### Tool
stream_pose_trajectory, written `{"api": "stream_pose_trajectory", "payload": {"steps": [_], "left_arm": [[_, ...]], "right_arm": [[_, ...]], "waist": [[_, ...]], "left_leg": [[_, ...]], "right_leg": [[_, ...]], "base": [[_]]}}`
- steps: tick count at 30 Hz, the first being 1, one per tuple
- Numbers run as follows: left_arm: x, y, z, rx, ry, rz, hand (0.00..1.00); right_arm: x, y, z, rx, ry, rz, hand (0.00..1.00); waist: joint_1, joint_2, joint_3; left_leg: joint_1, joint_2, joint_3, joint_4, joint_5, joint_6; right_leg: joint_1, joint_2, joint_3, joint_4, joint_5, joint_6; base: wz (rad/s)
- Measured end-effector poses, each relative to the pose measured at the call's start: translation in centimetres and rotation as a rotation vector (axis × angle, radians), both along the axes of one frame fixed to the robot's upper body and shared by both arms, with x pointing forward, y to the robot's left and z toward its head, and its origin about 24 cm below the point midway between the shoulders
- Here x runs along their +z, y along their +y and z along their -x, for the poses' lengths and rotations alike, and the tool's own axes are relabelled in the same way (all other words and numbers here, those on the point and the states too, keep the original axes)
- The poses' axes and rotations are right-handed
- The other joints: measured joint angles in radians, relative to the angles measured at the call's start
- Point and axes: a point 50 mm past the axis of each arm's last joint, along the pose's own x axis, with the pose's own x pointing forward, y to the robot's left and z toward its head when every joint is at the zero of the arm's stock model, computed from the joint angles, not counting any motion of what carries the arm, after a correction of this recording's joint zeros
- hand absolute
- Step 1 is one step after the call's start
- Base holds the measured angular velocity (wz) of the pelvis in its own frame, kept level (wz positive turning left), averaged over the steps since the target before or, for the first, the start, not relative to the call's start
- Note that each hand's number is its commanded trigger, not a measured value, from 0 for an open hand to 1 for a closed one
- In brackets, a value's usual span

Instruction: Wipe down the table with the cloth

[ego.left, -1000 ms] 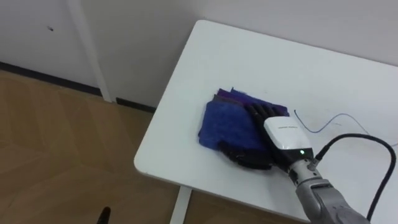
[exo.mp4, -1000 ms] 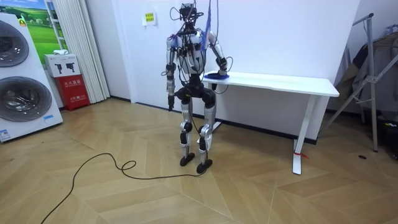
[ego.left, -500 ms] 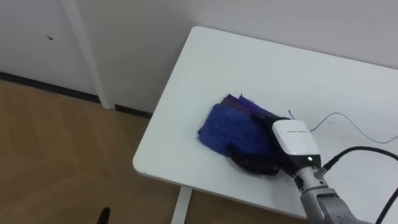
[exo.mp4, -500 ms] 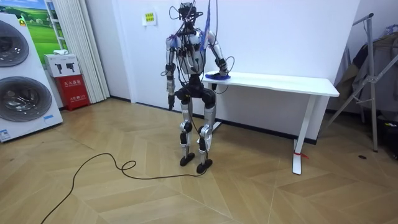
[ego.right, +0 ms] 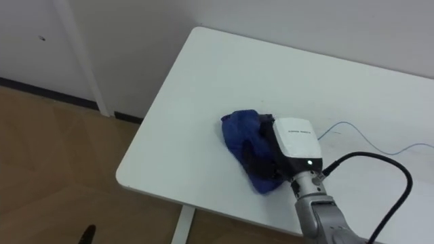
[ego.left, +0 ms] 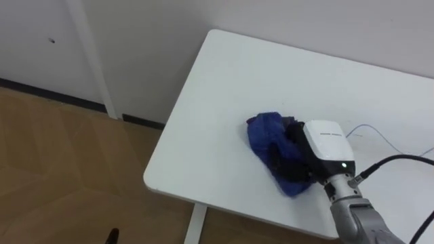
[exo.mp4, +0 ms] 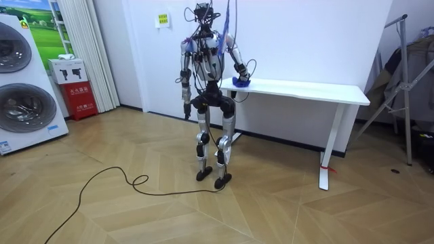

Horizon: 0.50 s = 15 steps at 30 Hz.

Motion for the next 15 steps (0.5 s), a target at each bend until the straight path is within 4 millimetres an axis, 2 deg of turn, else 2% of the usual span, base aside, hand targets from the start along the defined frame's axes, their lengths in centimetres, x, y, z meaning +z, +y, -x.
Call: {"api": "stream_pose_trajectory", "payload": {"steps": [5,10,15], "left_arm": [[0.0,0.0,-0.2,0.004,-0.006,0.003,0.00],[-0.1,-0.2,0.5,0.012,0.006,0.015,0.00],[-0.3,-0.5,1.2,0.017,0.023,0.021,0.00]], "right_arm": [[0.3,0.1,-0.1,0.002,-0.006,-0.005,1.00],[0.5,0.1,-0.2,-0.005,0.003,-0.033,1.00],[-0.3,0.4,-0.6,-0.106,0.050,-0.215,1.00]], "waist": [[-0.005,0.008,0.0074],[-0.001,0.008,0.0061],[0.002,0.012,0.0054]], "left_leg": [[-0.002,0.000,0.003,-0.005,0.000,0.000],[-0.005,0.001,0.002,-0.011,0.001,0.001],[-0.006,0.002,0.004,-0.005,0.001,0.001]], "right_leg": [[-0.005,0.001,0.001,0.000,0.000,0.000],[-0.010,0.003,-0.001,0.000,0.000,0.000],[-0.012,0.003,0.004,0.001,0.000,0.000]], "base": [[-0.02],[0.00],[-0.01]]}}
